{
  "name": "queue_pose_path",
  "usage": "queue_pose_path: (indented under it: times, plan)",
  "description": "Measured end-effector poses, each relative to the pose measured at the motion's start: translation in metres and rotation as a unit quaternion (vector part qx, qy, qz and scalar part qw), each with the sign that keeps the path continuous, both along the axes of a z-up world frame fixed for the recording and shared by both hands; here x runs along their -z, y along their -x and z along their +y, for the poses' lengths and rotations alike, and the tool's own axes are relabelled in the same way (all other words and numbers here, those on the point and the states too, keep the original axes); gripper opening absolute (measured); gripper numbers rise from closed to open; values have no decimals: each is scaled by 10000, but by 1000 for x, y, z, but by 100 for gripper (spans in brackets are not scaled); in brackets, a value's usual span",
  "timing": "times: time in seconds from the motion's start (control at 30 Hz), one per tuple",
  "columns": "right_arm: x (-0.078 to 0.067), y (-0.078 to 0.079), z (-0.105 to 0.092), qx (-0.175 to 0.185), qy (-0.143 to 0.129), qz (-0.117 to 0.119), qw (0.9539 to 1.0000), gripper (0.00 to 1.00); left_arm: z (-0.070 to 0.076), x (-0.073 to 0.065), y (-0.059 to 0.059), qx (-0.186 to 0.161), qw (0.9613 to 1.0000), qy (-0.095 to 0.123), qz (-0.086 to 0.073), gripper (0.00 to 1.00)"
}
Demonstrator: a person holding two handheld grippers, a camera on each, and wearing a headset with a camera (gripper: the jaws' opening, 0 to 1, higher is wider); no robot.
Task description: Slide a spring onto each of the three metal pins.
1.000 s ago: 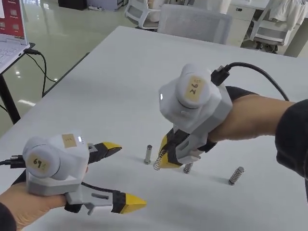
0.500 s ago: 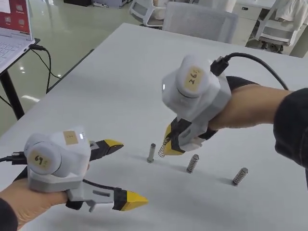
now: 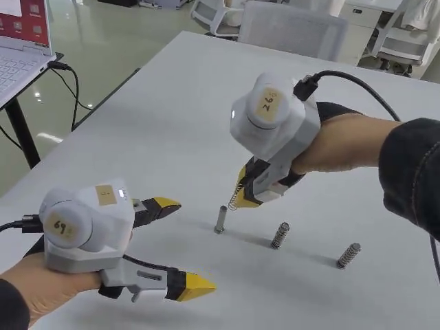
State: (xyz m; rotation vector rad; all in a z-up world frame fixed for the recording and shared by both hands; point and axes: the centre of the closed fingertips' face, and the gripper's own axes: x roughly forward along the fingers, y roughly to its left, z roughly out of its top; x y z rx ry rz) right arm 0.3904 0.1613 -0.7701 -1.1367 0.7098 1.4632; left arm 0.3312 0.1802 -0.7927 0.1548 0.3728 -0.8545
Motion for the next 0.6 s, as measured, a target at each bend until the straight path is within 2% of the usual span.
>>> queue_pose_path:
  times: [0.6]
  plan:
    - [13, -4, 8, -78, 69, 111, 9999, 13, 3, 4, -1, -62, 10000, 29, 68, 79]
